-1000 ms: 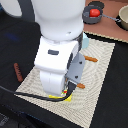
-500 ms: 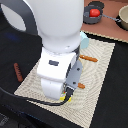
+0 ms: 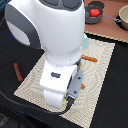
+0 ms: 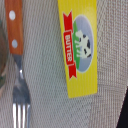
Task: Interact with the objects in diverse but meaningful ways.
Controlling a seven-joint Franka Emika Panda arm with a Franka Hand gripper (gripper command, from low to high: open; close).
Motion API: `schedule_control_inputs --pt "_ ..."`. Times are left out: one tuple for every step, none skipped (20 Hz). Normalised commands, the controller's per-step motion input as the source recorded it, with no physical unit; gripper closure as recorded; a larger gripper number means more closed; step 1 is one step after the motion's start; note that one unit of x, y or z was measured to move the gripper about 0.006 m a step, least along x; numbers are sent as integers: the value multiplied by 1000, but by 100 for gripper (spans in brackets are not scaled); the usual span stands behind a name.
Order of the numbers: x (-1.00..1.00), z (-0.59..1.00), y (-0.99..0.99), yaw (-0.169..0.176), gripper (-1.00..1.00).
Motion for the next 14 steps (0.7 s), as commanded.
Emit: schedule_control_inputs --pt "263 -126 -129 0 -100" --pt "249 -123 -157 0 -100" --pt "266 -123 -189 0 -100" --pt "220 -131 -234 0 -100" --pt "183 -154 -251 0 -100" --pt "97 -166 -266 0 -100" --pt "23 -160 -280 0 -100" --pt "0 -140 -320 0 -100" --pt "0 -117 -331 0 -100" --pt "0 -111 -343 0 -100" --pt "0 -114 -331 0 -100" --pt "0 -137 -326 3 -100" --pt "0 -157 -320 3 -100" --pt "0 -174 -303 2 -100"
